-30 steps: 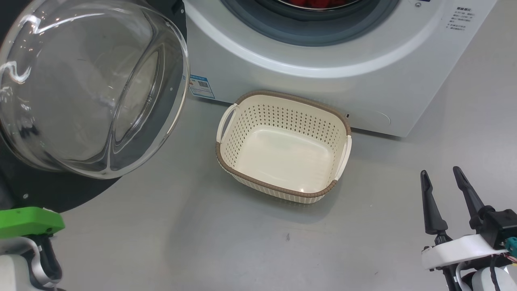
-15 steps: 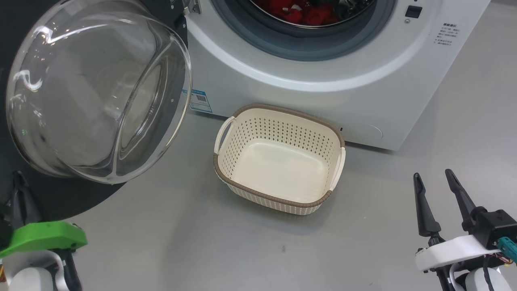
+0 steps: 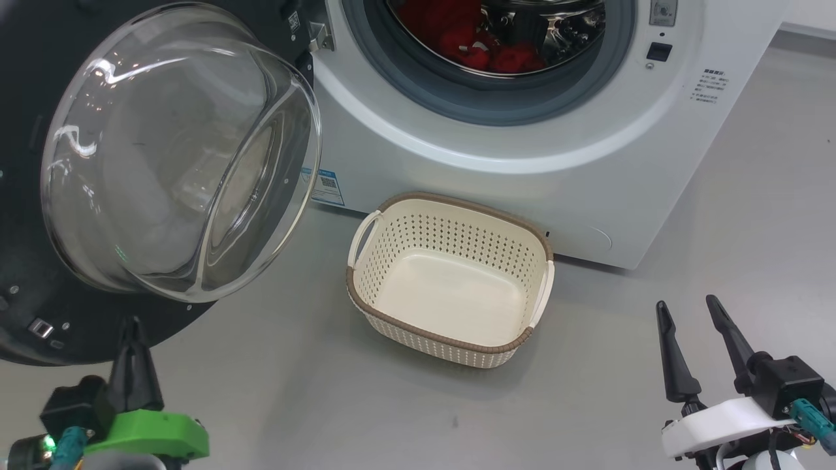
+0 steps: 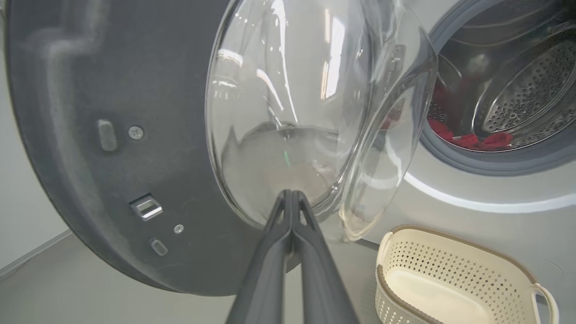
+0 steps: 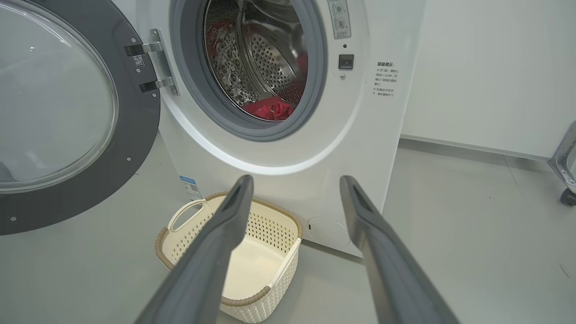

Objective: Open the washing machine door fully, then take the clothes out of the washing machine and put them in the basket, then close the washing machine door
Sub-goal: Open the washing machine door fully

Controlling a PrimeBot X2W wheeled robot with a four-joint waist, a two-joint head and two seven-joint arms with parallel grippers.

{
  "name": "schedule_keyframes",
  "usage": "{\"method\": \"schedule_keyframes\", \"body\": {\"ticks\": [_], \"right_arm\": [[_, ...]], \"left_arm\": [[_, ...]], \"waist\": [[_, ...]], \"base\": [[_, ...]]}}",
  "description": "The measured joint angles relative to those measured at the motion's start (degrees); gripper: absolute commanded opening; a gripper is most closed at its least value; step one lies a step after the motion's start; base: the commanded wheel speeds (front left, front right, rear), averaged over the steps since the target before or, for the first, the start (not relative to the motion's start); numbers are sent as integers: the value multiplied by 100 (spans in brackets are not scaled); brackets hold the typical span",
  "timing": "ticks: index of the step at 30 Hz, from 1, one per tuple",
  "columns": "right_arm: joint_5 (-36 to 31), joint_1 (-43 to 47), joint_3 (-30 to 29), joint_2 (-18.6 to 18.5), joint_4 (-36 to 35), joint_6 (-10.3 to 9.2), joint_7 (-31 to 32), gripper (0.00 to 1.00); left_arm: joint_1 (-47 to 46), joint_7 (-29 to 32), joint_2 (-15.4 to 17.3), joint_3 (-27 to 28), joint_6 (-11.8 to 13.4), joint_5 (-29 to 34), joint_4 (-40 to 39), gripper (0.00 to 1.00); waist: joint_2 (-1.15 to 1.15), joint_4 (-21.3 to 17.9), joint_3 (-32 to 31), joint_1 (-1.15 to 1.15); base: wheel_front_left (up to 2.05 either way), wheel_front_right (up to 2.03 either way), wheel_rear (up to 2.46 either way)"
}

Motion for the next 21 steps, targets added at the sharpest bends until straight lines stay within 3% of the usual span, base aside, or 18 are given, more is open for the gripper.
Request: {"method": "schedule_keyframes", "body": {"ticks": [5,6,7,8,9,21], "right_arm": [[0,52,49,32,2,0,0,100],[0,52,67,37,1,0,0,100],[0,52,74,45,1,0,0,100],[0,52,73,47,0,0,0,100],[0,52,64,47,-1,0,0,100],[-1,45,102,94,-15,0,0,100]], "left_arm": [[183,0,-9,-465,-199,-4,-8,0],[230,0,-4,-543,-227,-7,-8,7],[268,0,-4,-617,-249,-23,-9,35],[293,0,-4,-690,-278,-31,-13,87],[303,0,-4,-764,-298,-41,-23,100],[314,0,7,-1392,-342,-274,-183,100]], "waist": [[0,-33,-50,0],[0,-50,-57,0],[0,-69,-64,0],[0,-88,-71,0],[0,-108,-80,0],[0,-503,-174,0]], "base": [[0,0,0],[0,0,0],[0,0,0],[0,0,0],[0,0,0],[0,0,0]]}}
